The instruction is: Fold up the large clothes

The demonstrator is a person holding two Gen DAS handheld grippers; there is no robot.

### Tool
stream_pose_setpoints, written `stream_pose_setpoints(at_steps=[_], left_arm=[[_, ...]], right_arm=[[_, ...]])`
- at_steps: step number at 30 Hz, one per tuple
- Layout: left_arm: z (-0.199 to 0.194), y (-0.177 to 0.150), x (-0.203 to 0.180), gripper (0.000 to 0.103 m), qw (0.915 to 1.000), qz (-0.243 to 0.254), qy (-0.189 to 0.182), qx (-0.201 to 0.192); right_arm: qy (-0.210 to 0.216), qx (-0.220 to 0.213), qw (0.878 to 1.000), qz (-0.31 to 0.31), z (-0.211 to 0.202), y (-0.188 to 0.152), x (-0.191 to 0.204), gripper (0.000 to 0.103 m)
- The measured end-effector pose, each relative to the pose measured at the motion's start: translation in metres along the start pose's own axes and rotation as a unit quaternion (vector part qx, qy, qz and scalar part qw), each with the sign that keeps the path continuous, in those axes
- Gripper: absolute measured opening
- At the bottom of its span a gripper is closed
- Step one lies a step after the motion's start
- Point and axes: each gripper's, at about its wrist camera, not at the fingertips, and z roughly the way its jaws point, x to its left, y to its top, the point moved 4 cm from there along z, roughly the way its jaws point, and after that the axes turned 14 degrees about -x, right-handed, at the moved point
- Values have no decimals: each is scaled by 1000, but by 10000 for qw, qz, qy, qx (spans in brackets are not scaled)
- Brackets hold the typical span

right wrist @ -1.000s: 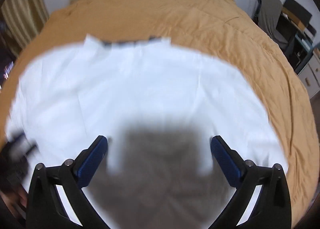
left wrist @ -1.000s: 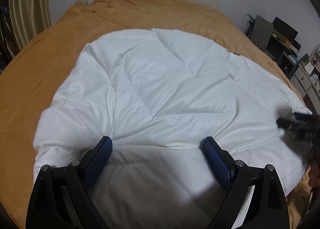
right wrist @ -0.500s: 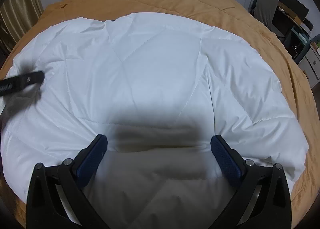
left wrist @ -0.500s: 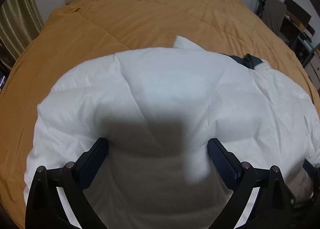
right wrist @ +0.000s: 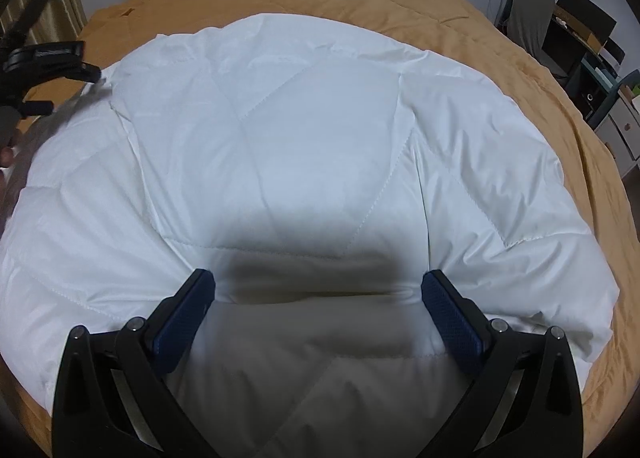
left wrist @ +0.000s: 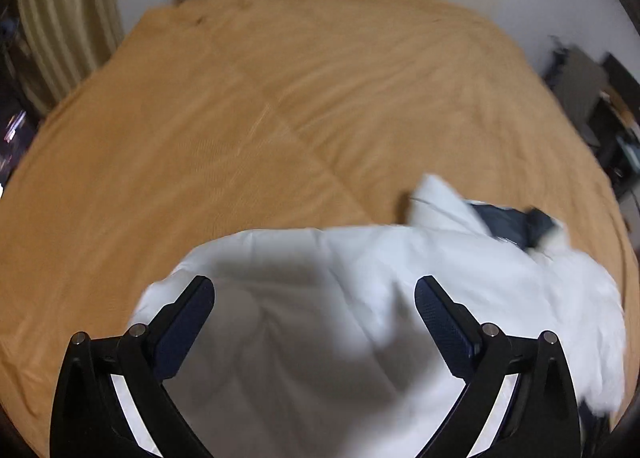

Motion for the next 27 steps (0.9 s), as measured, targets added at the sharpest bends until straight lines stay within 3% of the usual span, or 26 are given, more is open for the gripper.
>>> stream_pose_setpoints(at_steps=[4, 5, 8, 10, 13, 22, 25, 27], left_arm=[[-59, -40, -11, 102, 9975, 582, -373, -117], [-62, -56, -10, 102, 9959, 846, -309, -77], [-54, -100, 9, 103, 9909, 1299, 357, 31], [-48, -113, 36, 103, 9965, 812, 175, -74], [-46, -117, 70, 103, 9996, 125, 255, -47], [-37, -139, 113, 103, 9940, -1055, -139, 269], [-47, -131, 112, 100, 9940, -1058, 159, 242], [-71, -126, 101, 100, 9963, -795, 297, -125]], right_arm=[[-23, -15, 10000, 0, 0, 0, 0, 103], [-33, -9, 10000, 6, 0, 1, 1, 103], [-54, -16, 10000, -2, -1, 0, 2, 103], [-60, -34, 10000, 5, -3, 0, 2, 103], [-86, -68, 9999, 4, -11, -1, -7, 103], [-441, -22, 9969, 644, -25, -12, -87, 103], [-789, -186, 9947, 639, -42, -11, -87, 102], [-886, -527, 9935, 487, -66, -3, -74, 103]])
